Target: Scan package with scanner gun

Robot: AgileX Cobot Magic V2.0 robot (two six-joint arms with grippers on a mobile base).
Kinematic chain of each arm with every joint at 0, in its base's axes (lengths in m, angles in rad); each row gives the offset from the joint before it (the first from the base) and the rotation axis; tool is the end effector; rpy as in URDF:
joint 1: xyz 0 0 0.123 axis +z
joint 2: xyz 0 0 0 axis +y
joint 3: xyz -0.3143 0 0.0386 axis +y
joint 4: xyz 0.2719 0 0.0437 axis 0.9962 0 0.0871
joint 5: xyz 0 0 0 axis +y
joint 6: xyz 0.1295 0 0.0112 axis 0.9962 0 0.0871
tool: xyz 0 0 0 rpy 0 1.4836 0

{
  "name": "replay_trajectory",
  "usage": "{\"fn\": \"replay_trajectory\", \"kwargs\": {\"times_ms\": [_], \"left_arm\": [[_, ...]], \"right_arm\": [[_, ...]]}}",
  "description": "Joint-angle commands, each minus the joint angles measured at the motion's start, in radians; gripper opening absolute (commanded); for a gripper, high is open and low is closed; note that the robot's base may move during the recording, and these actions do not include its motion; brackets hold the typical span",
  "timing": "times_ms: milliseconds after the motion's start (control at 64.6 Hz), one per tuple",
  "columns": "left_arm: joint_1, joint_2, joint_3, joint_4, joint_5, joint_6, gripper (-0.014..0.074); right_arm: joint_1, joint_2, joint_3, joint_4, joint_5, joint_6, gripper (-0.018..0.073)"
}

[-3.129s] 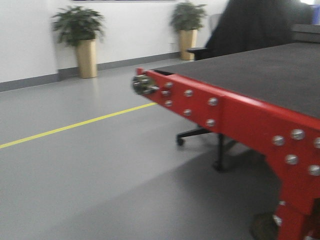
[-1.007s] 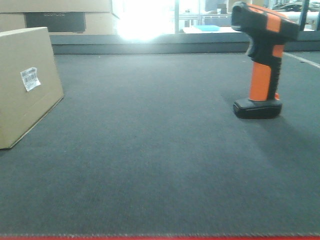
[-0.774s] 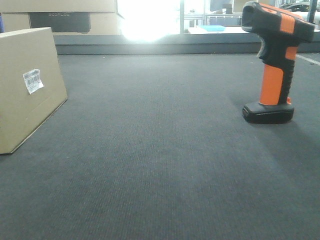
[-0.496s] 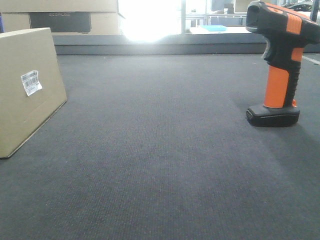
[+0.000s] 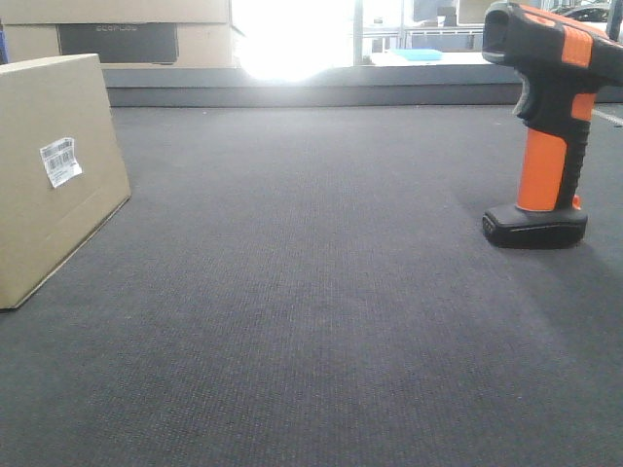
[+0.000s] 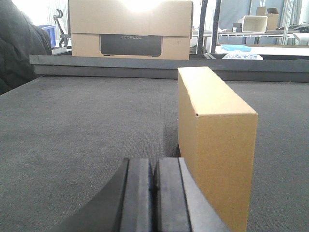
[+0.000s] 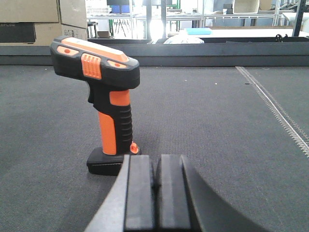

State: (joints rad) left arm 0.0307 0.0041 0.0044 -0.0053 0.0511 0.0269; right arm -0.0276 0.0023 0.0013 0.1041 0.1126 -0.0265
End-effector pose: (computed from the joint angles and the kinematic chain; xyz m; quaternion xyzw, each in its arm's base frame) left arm 0.0880 0.0027 0.2077 -0.0031 0.6973 0.0187 0.7166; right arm 0.0878 -0.0009 0.2012 0.0334 0.7163 0.0214 0.6967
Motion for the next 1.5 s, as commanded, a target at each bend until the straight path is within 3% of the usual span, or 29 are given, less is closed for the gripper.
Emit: {"fn": "replay_trajectory", "kwargs": {"times_ms": [0, 449, 682, 852, 976, 1177, 1255, 1363, 1425, 1487], "left_arm": [[-0.007, -0.004, -0.004, -0.004, -0.016, -0.004, -0.0111], [-0.007, -0.004, -0.004, -0.004, -0.043, -0.004, -0.0111], [-0.007, -0.004, -0.004, -0.004, -0.135, -0.004, -0.0111], [-0.007, -0.004, -0.004, -0.015, -0.286, -0.004, -0.0111], [-0.007, -0.004, -0.1, -0.015, -0.211, -0.004, -0.0111], [-0.007, 0.034, -0.361, -0.008, 0.037, -0.004, -0.0102], [-0.007, 0.085, -0.449, -0.008, 0.137, -0.004, -0.0039], [-0.007, 0.175, -0.561, -0.008, 0.226, -0.004, 0.0147], [-0.007, 0.227, -0.603, -0.008, 0.245, -0.004, 0.0273], [-0.007, 0.277, -0.634, -0.008, 0.258, -0.004, 0.0373]], "right_arm": [[-0.002, -0.002, -0.001, -0.008, -0.016, 0.0, -0.0151], [-0.002, -0.002, -0.001, -0.005, -0.103, 0.0, -0.0151], [-0.002, -0.002, -0.001, -0.005, -0.106, 0.0, -0.0151], [-0.002, -0.002, -0.001, -0.005, -0.232, 0.0, -0.0151], [-0.002, -0.002, -0.122, -0.005, -0.159, 0.0, -0.0151], [0.0, 0.06, -0.391, -0.005, 0.154, 0.0, -0.0151], [0.0, 0.119, -0.465, -0.005, 0.171, 0.0, -0.0151], [0.0, 0.202, -0.555, -0.005, 0.171, 0.0, -0.013], [0.0, 0.247, -0.589, -0.005, 0.172, 0.0, -0.0034], [0.0, 0.287, -0.608, -0.005, 0.172, 0.0, 0.0123]]}}
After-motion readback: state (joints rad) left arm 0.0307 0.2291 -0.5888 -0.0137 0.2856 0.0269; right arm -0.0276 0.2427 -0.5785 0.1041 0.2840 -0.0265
